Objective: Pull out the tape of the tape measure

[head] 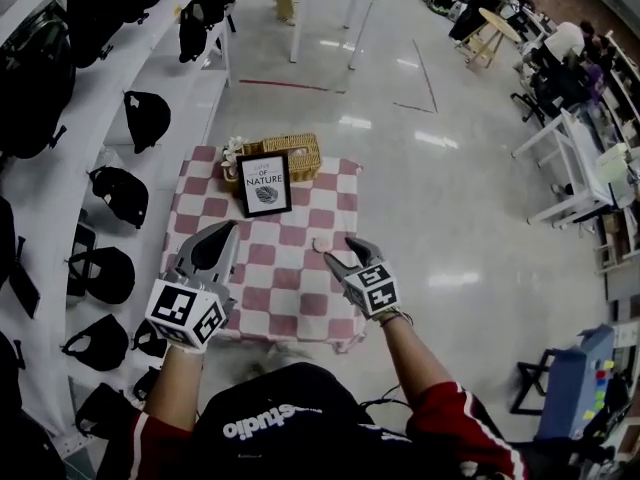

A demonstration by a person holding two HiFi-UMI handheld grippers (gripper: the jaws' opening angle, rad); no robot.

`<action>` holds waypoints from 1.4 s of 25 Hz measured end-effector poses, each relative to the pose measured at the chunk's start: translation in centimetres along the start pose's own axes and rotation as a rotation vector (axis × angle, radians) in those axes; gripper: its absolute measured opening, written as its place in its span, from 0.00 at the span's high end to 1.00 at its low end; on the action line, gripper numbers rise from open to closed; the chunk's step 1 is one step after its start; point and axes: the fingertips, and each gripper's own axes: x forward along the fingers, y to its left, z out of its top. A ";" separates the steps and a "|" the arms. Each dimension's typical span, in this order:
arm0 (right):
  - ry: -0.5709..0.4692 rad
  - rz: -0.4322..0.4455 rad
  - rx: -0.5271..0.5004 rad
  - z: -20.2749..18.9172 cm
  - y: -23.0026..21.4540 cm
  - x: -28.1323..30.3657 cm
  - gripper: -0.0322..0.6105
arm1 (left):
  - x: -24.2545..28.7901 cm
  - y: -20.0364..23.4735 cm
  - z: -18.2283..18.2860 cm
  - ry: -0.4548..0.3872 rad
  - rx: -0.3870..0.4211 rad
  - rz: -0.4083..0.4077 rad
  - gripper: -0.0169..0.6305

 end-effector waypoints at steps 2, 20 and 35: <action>0.033 0.012 -0.024 -1.1 -0.5 1.3 0.57 | 1.1 -0.2 -0.5 0.010 -0.003 -0.005 0.97; 0.270 0.157 -0.138 -9.9 -3.5 10.8 0.57 | 5.9 0.5 -3.0 0.094 0.001 0.037 0.97; 0.379 0.179 -0.172 -14.2 -4.1 15.4 0.57 | 4.7 3.3 -4.4 0.156 0.005 0.113 0.97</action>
